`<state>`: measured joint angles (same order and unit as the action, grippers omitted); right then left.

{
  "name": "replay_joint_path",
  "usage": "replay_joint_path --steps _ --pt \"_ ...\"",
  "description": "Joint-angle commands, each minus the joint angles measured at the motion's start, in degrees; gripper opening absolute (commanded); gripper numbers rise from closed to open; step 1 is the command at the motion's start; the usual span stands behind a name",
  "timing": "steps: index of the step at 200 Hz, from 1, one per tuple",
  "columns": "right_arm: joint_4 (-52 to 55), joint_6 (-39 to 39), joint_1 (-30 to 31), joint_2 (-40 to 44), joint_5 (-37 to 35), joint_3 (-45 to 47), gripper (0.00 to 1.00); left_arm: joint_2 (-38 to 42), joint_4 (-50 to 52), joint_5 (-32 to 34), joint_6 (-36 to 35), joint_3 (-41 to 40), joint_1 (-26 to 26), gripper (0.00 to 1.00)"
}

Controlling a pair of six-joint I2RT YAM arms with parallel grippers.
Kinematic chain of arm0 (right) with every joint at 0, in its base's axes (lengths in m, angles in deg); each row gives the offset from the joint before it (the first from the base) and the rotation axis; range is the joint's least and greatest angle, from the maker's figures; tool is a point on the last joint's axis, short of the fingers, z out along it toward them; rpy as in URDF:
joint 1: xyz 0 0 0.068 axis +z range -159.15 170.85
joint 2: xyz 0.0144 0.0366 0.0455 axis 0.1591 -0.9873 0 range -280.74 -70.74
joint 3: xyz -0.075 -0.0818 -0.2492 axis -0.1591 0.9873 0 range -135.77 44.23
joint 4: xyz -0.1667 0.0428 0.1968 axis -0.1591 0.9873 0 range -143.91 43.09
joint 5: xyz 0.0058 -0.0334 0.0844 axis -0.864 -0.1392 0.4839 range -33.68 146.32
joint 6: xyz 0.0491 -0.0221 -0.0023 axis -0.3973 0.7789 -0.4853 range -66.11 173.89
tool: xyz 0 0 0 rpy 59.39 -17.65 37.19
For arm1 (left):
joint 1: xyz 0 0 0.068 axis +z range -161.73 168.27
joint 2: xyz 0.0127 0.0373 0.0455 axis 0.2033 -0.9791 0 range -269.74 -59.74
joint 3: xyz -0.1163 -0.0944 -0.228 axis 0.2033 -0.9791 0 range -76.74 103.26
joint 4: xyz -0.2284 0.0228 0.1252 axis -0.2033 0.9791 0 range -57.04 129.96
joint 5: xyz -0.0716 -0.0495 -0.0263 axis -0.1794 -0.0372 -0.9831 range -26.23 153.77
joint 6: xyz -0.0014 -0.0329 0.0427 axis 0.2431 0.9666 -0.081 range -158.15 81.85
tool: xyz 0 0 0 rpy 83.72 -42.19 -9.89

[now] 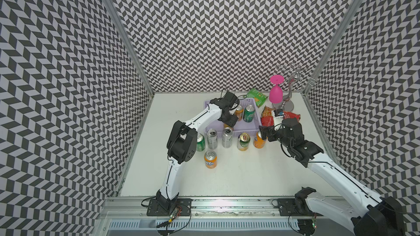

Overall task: Take out the drinks from the basket
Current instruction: Pick up the drink from the basket.

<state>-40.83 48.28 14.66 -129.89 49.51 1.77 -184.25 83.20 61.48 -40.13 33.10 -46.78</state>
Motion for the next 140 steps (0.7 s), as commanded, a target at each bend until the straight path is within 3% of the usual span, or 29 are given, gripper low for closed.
replay_joint_path --steps 1,140 --pt "-3.50 -0.11 -0.26 1.32 0.14 0.48 1.00 1.07 0.82 -1.63 -0.39 3.47 -0.11 0.61" --pt "-3.50 -0.11 -0.35 1.50 -0.05 0.55 1.00 12.62 4.63 3.54 0.44 8.25 -1.92 0.57"
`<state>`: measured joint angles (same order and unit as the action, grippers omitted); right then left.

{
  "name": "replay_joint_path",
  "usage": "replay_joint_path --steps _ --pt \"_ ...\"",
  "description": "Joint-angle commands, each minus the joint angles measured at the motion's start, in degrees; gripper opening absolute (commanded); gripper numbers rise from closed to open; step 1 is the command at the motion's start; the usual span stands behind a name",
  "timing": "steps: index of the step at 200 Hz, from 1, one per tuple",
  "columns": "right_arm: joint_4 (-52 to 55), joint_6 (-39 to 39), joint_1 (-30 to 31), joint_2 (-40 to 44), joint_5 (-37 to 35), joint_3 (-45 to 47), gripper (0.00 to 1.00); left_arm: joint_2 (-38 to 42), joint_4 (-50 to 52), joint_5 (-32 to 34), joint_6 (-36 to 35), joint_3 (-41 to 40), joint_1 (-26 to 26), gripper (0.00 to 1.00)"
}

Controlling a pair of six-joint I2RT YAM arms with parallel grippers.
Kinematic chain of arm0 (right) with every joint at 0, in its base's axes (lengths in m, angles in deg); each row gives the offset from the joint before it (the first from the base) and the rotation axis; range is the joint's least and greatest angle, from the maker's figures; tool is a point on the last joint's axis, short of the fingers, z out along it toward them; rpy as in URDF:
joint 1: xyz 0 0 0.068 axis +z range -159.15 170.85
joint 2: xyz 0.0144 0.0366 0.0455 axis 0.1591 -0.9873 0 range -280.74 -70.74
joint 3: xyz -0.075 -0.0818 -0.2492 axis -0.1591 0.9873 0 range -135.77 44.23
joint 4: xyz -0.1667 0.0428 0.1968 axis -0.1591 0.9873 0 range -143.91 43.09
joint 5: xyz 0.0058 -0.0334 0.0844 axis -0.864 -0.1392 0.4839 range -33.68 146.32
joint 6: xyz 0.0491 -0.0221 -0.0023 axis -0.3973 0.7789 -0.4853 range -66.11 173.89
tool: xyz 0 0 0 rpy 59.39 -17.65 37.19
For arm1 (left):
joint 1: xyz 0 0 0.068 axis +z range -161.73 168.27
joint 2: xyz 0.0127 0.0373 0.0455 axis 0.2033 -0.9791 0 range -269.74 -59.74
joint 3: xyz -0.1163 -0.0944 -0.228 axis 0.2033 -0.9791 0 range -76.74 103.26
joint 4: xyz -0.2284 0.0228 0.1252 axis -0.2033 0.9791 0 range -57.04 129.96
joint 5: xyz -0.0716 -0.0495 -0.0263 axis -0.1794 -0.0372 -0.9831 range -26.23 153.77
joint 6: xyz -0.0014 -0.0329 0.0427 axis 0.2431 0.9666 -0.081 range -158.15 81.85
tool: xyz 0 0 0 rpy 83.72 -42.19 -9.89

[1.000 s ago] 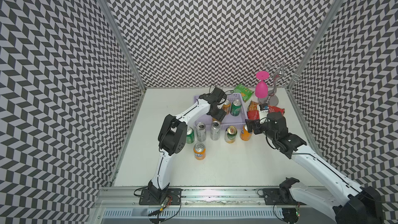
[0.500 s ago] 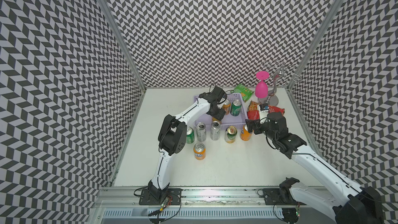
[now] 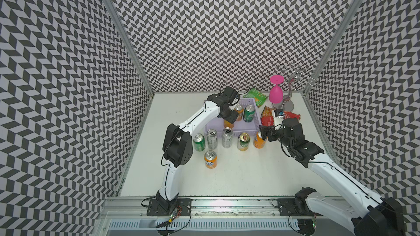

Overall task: Take out the drinks from the basket
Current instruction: Pick up the drink from the basket, then place the drink at the center of the board.

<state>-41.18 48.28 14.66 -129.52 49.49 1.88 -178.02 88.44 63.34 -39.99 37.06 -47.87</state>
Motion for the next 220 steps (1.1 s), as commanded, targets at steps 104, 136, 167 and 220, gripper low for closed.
replay_joint_path --steps 104,136,167,220 --pt "-3.11 -0.10 -0.62 0.99 0.06 0.24 1.00 17.18 3.20 9.66 0.90 6.38 -7.91 0.57" --pt "-3.11 -0.10 -0.70 1.03 0.26 0.14 0.99 21.34 3.00 11.58 1.78 2.98 -11.01 0.57" --pt "-3.15 -0.06 -0.79 0.87 0.33 0.14 1.00 26.70 0.73 11.60 2.61 -3.52 -13.37 0.57" --pt "-3.05 -0.15 -0.79 0.69 0.40 -0.01 1.00 33.80 -2.42 10.81 3.87 -12.65 -15.79 0.58"
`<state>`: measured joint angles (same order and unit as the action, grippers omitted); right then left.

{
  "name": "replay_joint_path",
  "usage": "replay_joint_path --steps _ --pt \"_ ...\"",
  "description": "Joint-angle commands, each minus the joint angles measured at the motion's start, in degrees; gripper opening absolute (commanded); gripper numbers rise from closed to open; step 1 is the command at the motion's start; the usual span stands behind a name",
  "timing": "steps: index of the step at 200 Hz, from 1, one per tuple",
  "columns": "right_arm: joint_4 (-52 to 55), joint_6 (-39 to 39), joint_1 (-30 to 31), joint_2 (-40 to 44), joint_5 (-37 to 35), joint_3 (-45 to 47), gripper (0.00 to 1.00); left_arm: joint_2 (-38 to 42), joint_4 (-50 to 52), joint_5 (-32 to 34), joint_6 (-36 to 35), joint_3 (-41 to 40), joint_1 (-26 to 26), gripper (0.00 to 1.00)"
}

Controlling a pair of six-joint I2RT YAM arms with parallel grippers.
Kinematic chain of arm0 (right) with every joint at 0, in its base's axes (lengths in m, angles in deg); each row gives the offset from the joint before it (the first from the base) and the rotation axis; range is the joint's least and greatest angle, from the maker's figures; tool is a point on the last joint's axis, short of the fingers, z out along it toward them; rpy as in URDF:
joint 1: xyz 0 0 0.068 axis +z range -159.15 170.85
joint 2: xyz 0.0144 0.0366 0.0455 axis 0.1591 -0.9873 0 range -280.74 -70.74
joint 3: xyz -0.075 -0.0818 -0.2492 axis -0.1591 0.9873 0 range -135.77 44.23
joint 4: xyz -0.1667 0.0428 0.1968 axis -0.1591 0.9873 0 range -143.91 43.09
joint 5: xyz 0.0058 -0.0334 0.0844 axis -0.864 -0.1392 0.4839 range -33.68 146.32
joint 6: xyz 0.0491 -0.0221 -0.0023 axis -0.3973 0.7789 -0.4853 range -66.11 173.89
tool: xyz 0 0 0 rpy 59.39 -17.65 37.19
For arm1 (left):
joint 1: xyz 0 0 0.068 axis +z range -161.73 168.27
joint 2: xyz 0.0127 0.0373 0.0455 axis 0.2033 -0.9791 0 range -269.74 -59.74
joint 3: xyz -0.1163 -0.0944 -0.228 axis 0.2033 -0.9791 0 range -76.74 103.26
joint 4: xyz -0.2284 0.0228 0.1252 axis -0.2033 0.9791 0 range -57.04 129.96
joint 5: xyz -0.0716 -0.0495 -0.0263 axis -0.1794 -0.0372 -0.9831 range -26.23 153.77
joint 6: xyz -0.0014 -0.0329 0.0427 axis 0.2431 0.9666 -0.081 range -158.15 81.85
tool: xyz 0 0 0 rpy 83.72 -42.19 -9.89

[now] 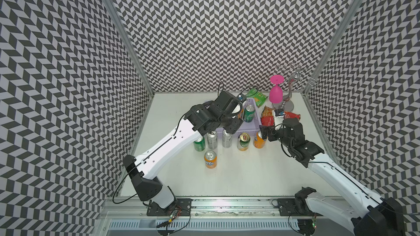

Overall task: Take out the drinks from the basket
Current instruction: Place the drink at the center of the board.

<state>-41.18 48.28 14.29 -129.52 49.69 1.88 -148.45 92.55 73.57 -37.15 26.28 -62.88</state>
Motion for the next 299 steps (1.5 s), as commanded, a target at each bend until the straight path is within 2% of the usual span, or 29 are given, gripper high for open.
replay_joint_path --steps 1,150,245,299 --pt "-3.06 -0.13 -0.41 0.69 0.26 -0.01 1.00 4.28 -6.61 0.53 1.07 -2.00 -0.82 0.58" --pt "-2.93 -0.21 -0.51 0.39 -0.01 0.07 1.00 16.07 -18.92 -4.34 6.65 -31.26 -5.97 0.57" --pt "-2.93 -0.19 -0.50 0.20 -0.34 0.12 1.00 10.32 -24.02 -2.42 8.14 -38.27 -6.06 0.58" --pt "-2.95 -0.18 -0.50 0.47 -0.50 0.24 1.00 5.85 -25.51 -1.23 8.43 -39.68 -6.06 0.60"
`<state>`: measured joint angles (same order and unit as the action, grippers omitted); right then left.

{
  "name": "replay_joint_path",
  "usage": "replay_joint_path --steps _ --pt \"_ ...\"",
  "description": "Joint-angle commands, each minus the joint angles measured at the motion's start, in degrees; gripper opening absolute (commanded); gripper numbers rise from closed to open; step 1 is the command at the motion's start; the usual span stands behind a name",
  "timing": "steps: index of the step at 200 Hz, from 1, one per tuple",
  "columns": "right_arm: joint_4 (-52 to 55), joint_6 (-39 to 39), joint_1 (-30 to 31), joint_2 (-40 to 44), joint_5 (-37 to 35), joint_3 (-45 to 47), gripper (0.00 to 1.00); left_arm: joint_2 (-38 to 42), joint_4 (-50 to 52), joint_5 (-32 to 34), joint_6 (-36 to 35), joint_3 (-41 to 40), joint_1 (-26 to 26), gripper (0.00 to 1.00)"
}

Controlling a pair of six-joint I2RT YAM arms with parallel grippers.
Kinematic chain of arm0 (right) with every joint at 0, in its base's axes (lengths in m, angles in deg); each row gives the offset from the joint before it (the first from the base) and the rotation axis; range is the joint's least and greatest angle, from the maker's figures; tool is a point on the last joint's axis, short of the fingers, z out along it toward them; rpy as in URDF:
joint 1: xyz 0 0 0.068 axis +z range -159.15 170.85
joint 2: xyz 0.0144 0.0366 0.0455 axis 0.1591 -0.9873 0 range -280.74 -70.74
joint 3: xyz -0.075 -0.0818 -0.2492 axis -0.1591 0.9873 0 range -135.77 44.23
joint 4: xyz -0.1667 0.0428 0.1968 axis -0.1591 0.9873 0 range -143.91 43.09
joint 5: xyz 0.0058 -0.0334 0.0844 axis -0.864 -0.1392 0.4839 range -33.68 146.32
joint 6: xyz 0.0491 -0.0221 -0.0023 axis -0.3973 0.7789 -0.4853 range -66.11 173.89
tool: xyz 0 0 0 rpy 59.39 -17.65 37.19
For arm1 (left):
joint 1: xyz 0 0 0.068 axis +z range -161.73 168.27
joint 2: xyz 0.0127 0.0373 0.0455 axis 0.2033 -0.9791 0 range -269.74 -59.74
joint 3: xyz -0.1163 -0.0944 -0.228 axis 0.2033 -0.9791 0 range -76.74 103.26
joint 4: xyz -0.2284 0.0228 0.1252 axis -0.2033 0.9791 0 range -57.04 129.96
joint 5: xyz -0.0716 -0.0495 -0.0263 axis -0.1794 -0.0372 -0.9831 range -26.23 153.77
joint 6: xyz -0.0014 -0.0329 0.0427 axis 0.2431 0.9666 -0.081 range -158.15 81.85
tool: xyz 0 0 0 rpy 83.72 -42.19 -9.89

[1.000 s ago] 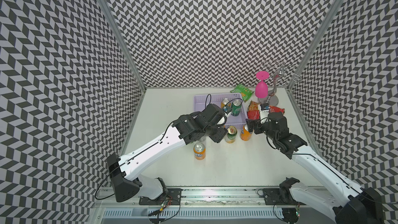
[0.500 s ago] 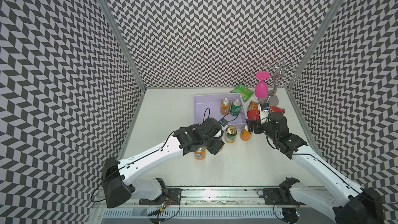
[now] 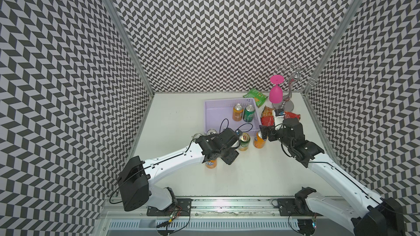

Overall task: Take out the drinks from the basket
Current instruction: Place the drink at the center of the board.

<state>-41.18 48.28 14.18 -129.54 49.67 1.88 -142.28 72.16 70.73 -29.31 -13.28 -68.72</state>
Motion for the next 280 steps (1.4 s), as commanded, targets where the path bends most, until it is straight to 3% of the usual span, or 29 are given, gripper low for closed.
replay_joint_path --steps 1,171,280 --pt "-2.96 -0.19 -0.39 0.47 -0.47 0.25 1.00 -0.37 -5.15 1.63 0.57 -0.15 -0.22 0.60" --pt "-2.95 -0.19 -0.48 0.06 -0.20 -0.02 1.00 -5.74 -8.45 2.98 0.32 -2.53 -0.06 0.68" --pt "-2.69 -0.11 -0.57 -0.26 0.17 -0.28 1.00 -3.41 -7.16 1.12 0.49 -1.25 -0.09 0.82"
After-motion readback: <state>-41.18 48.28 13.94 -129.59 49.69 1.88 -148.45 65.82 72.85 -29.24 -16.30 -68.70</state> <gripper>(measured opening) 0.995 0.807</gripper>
